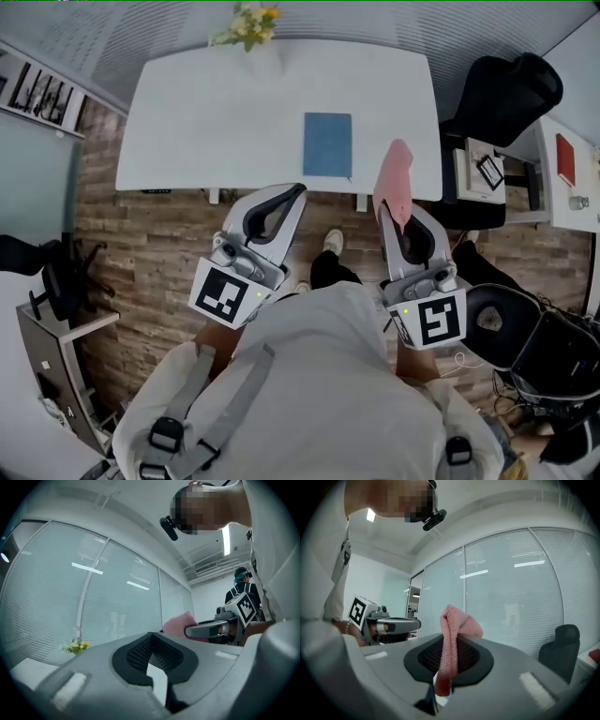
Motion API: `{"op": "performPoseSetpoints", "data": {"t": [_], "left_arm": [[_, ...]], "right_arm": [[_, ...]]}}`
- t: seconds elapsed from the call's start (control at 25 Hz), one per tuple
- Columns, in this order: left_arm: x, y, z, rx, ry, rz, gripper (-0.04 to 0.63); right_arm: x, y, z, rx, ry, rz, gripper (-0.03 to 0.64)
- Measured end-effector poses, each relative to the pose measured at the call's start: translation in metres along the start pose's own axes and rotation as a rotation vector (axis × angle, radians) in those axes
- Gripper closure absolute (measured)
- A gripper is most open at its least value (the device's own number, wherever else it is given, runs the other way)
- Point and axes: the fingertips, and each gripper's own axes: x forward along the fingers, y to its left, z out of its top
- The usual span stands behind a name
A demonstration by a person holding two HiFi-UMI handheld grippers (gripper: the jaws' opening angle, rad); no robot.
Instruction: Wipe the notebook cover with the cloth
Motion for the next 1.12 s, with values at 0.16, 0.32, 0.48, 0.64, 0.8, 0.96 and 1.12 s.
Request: {"op": "performPoseSetpoints", "data": {"t": [0.16,0.32,0.48,0.64,0.8,0.96,1.12], "left_arm": [[0.046,0.01,0.002,0.005,-0.006,0.004,0.594],[0.082,0.021,0.0,0.005,-0.005,0.005,0.594],[0.108,0.031,-0.002,0.011,-0.004,0.022,0.594],[0.121,0.042,-0.007,0.014,0.005,0.033,0.594],[0.128,0.063,-0.013,0.014,0.018,0.049,0.594],[0.129,0.092,-0.017,0.015,0.025,0.058,0.594],[0.126,0.105,-0.018,0.009,0.027,0.063,0.594]], "right_arm": [[0.02,-0.042,0.001,0.0,-0.001,0.006,0.589],[0.039,-0.074,-0.002,0.001,0.0,0.012,0.589],[0.054,-0.1,-0.006,0.002,0.0,0.023,0.589],[0.068,-0.112,-0.008,-0.003,0.003,0.035,0.589],[0.089,-0.115,-0.011,-0.006,0.007,0.049,0.589],[0.116,-0.111,-0.013,-0.006,0.015,0.053,0.589],[0.129,-0.106,-0.013,-0.035,0.023,0.048,0.589]]}}
